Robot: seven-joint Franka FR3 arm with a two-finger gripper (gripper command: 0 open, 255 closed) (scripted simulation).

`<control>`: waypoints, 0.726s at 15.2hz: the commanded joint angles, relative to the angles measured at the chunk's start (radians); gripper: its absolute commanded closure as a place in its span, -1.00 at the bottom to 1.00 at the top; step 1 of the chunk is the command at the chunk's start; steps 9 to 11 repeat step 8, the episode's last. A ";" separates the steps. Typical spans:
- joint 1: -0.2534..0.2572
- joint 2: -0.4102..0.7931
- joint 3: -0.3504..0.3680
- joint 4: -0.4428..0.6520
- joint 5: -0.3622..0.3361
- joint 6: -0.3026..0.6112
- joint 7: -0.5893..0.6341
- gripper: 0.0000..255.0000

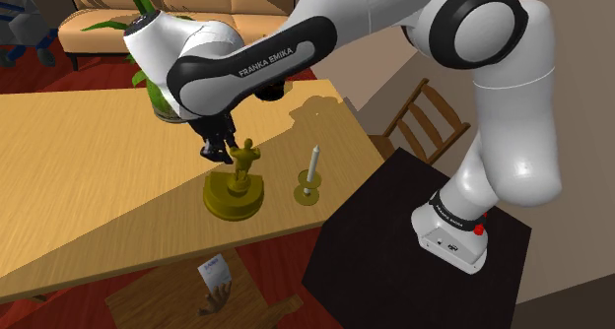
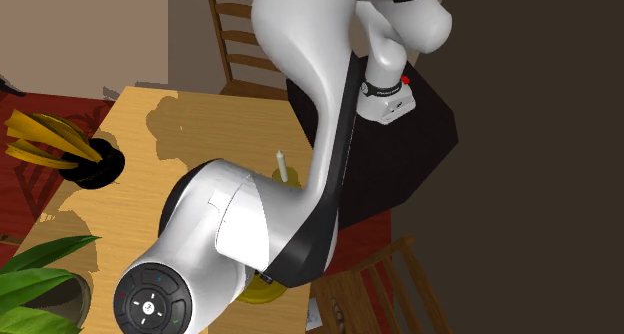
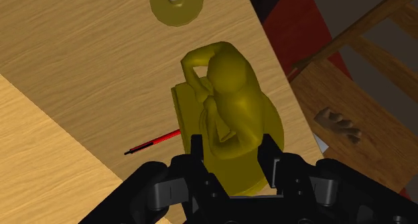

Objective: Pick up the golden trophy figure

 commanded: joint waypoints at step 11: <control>0.000 -0.038 0.007 0.041 0.012 -0.074 -0.014 1.00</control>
